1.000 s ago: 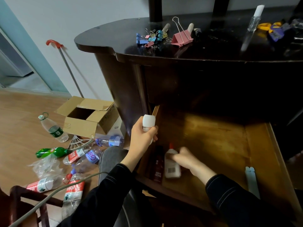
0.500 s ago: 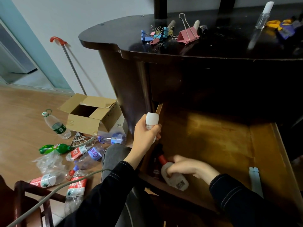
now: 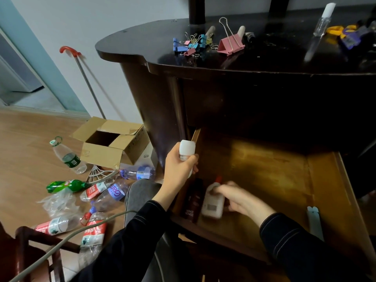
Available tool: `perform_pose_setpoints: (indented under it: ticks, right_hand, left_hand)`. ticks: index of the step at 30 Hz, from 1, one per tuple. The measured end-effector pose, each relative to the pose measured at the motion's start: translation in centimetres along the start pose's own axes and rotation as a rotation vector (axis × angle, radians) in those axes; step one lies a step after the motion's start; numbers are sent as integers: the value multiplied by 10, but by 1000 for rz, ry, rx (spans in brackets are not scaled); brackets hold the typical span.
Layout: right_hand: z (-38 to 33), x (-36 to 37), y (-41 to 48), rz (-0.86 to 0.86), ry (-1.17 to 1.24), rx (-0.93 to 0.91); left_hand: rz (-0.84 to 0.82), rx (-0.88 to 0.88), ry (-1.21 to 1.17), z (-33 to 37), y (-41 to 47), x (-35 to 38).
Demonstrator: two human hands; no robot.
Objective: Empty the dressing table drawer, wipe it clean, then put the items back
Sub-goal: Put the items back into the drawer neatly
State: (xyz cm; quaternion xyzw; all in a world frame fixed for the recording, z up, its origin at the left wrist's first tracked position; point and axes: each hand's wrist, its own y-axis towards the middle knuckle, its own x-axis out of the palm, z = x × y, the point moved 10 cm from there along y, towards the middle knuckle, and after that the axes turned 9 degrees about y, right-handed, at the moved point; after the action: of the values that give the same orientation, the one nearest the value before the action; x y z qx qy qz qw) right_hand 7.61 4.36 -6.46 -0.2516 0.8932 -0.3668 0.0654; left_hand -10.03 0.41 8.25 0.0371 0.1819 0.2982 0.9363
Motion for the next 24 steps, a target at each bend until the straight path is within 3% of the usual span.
perform_pose_setpoints:
  ticks: [2, 6, 14, 17, 20, 22, 24]
  right_hand:
    - [5, 1, -3, -13, -61, 16]
    - [3, 2, -12, -1, -410, -19]
    - [20, 12, -20, -68, -373, 64]
    - [15, 11, -18, -68, -559, 26]
    - [-9, 3, -16, 42, -1031, -146]
    - [-35, 5, -18, 132, -1112, -352]
    - [-54, 17, -19, 104, -1058, -559]
  left_hand:
    - [1, 3, -1, -1, 0, 0]
    - [-4, 10, 2, -1, 0, 0]
    - [-1, 18, 12, 2, -1, 0]
    - [-5, 15, 16, 3, -2, 1]
    - [-6, 14, 22, 3, -3, 0]
    - [-4, 12, 20, 4, -3, 0]
    - [0, 5, 14, 4, -3, 0]
